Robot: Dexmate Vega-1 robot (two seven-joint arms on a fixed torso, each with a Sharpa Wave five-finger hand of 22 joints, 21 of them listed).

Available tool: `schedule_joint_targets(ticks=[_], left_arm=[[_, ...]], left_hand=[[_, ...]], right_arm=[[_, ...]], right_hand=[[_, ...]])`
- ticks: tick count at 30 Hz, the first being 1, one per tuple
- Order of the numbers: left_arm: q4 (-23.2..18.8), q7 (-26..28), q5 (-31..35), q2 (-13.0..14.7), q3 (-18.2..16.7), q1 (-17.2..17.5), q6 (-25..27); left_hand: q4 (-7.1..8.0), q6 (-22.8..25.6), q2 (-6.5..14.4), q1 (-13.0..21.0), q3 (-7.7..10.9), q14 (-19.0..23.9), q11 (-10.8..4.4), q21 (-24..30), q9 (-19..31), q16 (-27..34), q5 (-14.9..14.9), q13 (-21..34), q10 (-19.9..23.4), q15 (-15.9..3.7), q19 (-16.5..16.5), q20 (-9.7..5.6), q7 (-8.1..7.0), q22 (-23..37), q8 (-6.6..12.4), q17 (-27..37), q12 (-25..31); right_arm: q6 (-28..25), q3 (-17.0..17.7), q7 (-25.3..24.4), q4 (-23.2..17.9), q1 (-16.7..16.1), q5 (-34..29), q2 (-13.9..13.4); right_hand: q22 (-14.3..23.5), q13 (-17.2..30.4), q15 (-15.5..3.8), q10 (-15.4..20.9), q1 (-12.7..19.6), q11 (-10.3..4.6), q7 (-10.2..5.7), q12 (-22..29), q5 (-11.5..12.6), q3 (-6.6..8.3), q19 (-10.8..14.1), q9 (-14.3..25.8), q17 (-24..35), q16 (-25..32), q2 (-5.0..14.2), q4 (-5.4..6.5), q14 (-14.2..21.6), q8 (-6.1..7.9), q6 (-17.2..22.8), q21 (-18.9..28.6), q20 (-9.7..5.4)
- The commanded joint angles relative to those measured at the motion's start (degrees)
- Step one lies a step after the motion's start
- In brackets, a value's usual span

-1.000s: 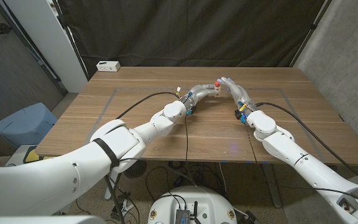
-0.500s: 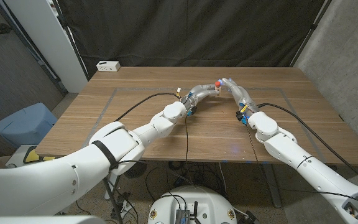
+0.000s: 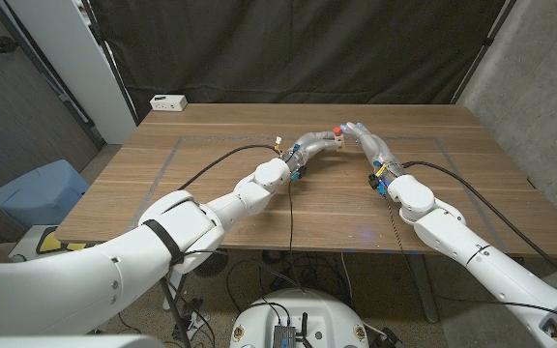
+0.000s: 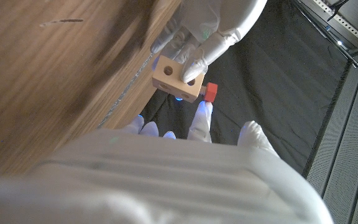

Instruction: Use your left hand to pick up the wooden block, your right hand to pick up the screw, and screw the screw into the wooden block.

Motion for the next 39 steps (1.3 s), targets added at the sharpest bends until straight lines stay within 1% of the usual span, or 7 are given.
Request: schedule_joint_targets(ticks=[1, 19, 25, 30, 39], left_arm=[[0.82, -0.25, -0.16, -0.31, -0.09, -0.3, -0.13], [1.52, -0.07, 0.18, -0.66, 0.33, -1.14, 0.59], [1.45, -0.05, 0.37, -0.67, 0.54, -1.44, 1.36], [1.94, -0.02, 0.41, -0.84, 0.65, -1.88, 1.77], [2.62, 0.23, 0.51, -1.03, 0.85, -2.43, 2.17]], left_hand=[[0.13, 0.34, 0.41, -0.34, 0.66, 0.19, 0.05, 0.28, 0.3, 0.0, 0.15, 0.1, 0.33, -1.84, 0.03, 0.5, -0.11, 0.27, 0.26, 0.13, 0.06], [-0.02, 0.8, 0.14, -0.26, 0.64, 0.39, 0.02, 0.31, 0.31, 0.02, 0.13, 0.12, 0.65, -2.13, 0.12, 0.26, -0.09, 0.27, 0.44, 0.05, 0.17], [-0.07, 1.7, 0.12, -0.16, 0.66, 0.57, -0.02, 0.32, 0.32, 0.07, 0.13, 0.13, 1.79, -2.3, 0.22, 0.28, -0.05, 0.26, 0.75, 0.03, 0.58], [-0.15, 2.78, -0.01, -0.05, 0.69, 1.05, -0.11, 0.37, 0.31, 0.21, 0.14, 0.02, 3.09, -2.75, 0.42, 0.09, -0.01, 0.25, 1.05, 0.02, 0.87], [-0.19, 3.01, -0.13, 0.01, 0.66, 1.35, -0.13, 0.38, 0.3, 0.29, 0.14, 0.02, 3.39, -2.85, 0.51, 0.02, -0.01, 0.25, 1.07, 0.02, 0.9]], right_arm=[[-1.31, 0.2, -0.44, -2.14, -1.06, -0.75, -1.32], [-4.07, -0.29, -0.96, -5.05, -1.75, -3.43, -3.5], [-4.65, -0.43, -1.07, -5.65, -1.79, -4.21, -3.92], [-5.75, -0.23, -1.62, -6.99, -2.2, -4.96, -4.64], [-6.7, 0.78, -2.78, -8.4, -3.19, -5.02, -5.22]], right_hand=[[0.02, 0.1, -0.24, -3.02, 0.24, -0.57, 0.15, 0.3, -0.03, 0.31, 0.36, 0.16, 0.08, 0.13, 0.63, -0.28, -8.83, -0.3, 0.62, 0.47, 0.12], [0.01, 0.1, -0.21, -2.79, 0.17, -0.66, 0.13, 0.28, -0.08, 0.42, 0.6, 0.17, 0.08, 0.13, 0.8, -0.46, -8.73, -0.98, 0.89, 0.48, 0.36], [0.01, 0.1, -0.3, -2.73, 0.15, -0.64, 0.12, 0.27, -0.1, 0.46, 0.66, 0.18, 0.08, 0.13, 0.86, -0.52, -8.72, -1.14, 1.07, 0.48, 0.38], [0.01, 0.1, -0.29, -2.7, 0.14, -0.64, 0.11, 0.26, -0.11, 0.49, 0.67, 0.18, 0.08, 0.13, 0.9, -0.58, -8.69, -1.34, 1.14, 0.46, 0.42], [0.01, 0.1, -0.31, -2.5, 0.15, -0.74, 0.11, 0.28, -0.12, 0.56, 0.85, 0.19, 0.07, 0.22, 0.95, -0.71, -8.39, -1.68, 1.31, 0.48, 0.5]])
